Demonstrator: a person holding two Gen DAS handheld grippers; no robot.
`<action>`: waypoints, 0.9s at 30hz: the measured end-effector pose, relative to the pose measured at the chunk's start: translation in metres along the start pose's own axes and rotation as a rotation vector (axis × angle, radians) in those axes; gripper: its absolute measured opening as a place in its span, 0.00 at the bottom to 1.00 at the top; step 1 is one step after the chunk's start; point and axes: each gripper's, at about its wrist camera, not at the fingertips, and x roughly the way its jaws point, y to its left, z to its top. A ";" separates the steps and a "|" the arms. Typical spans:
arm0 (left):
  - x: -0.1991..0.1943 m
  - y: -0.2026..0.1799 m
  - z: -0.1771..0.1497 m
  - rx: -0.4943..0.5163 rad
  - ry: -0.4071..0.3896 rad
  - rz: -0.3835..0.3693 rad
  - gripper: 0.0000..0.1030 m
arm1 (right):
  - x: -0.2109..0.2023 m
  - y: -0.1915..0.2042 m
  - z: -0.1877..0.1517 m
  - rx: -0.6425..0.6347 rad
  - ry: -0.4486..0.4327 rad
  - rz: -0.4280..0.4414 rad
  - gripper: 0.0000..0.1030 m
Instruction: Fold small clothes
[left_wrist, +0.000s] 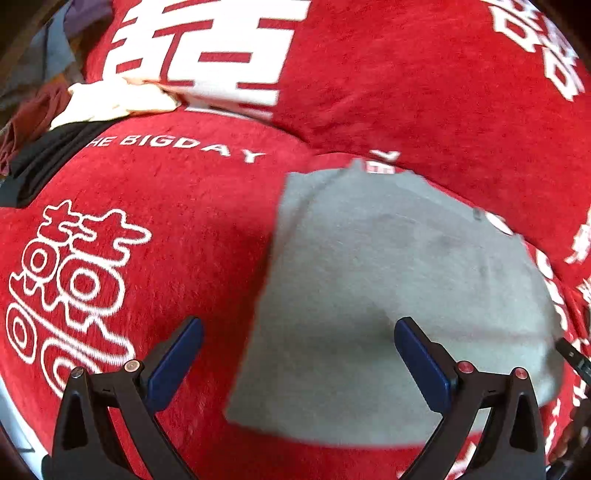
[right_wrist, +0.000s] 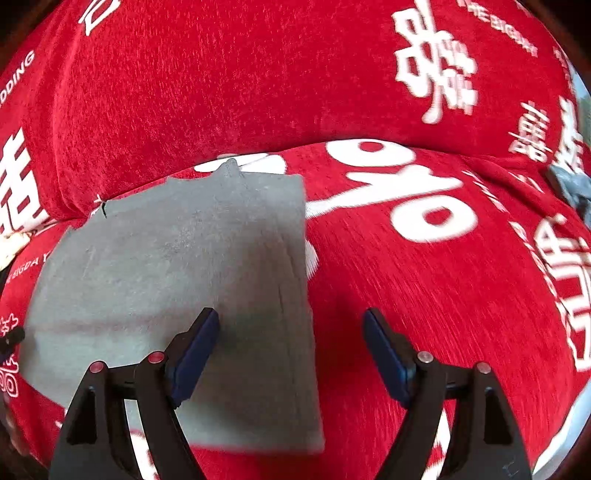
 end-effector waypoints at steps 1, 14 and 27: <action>-0.008 -0.010 -0.009 0.015 -0.008 -0.026 1.00 | -0.009 0.012 -0.008 -0.014 -0.013 0.030 0.80; 0.006 -0.042 -0.055 0.142 0.009 0.014 1.00 | 0.000 0.097 -0.064 -0.264 -0.008 0.078 0.80; -0.028 -0.020 -0.073 0.121 -0.005 0.012 1.00 | -0.040 0.049 -0.074 -0.218 -0.040 0.095 0.82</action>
